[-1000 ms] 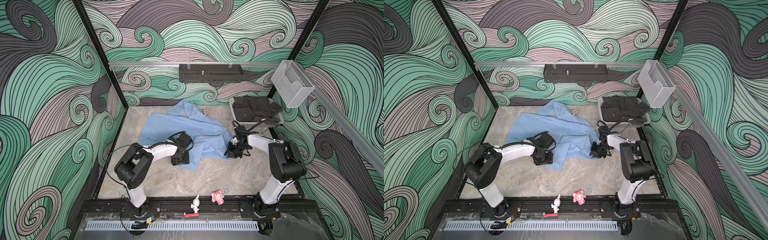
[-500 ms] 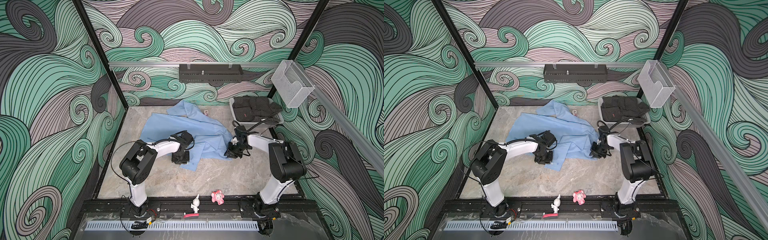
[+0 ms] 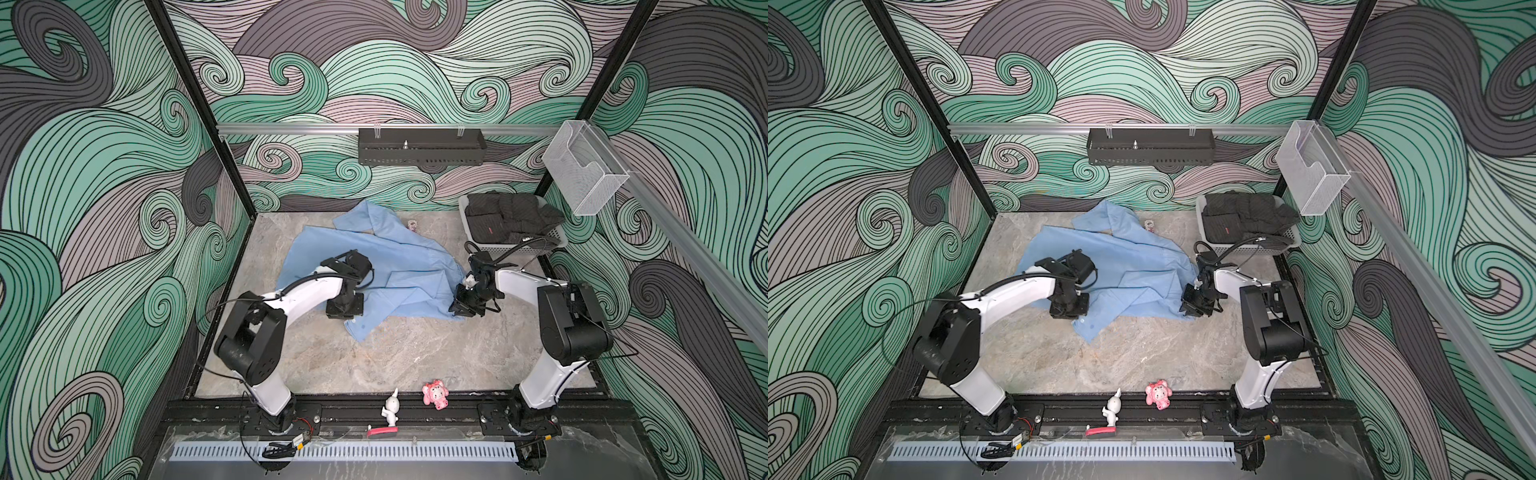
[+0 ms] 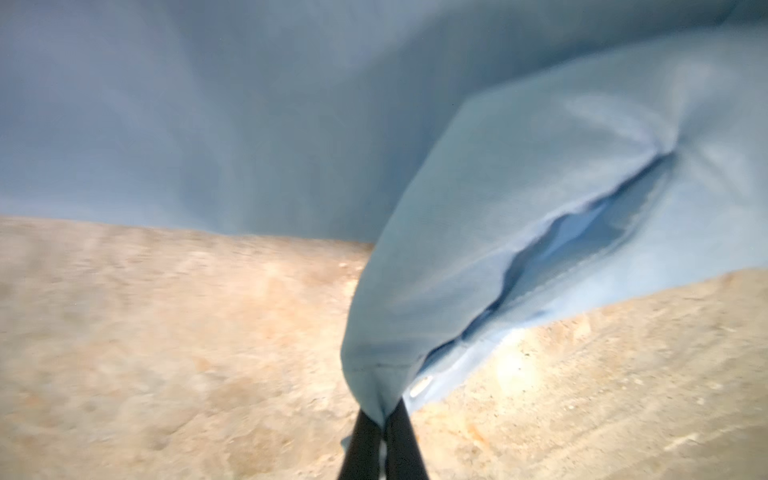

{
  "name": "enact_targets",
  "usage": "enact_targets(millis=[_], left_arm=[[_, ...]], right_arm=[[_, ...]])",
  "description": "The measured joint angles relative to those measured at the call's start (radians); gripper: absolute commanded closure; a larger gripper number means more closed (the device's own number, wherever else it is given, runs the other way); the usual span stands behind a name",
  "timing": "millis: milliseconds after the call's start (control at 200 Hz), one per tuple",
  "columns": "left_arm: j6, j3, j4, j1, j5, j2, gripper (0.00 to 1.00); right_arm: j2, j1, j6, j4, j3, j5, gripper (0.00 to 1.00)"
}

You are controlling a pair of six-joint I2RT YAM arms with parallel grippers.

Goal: Fold and stack the long sleeve shirts

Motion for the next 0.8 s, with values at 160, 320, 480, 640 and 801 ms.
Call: enact_targets(millis=[160,320,480,640,801], left_arm=[[0.092,0.101,-0.071,0.132,-0.039,-0.055,1.00],[0.155,0.176,-0.117,0.223,-0.055,-0.036,1.00],[0.203,0.290,-0.143,0.281,-0.062,0.005,1.00],[0.241,0.407,-0.164,0.302,-0.056,0.072,1.00],[0.285,0.431,-0.204,0.303,-0.057,0.134,1.00]], right_arm=[[-0.004,0.000,0.016,-0.008,0.000,0.024,0.77],[-0.008,-0.001,0.033,-0.014,0.000,0.048,0.79],[-0.008,-0.010,0.052,-0.021,0.002,0.053,0.80],[-0.008,-0.022,0.060,-0.026,0.003,0.055,0.81],[-0.008,-0.027,0.063,-0.029,0.003,0.057,0.81]])
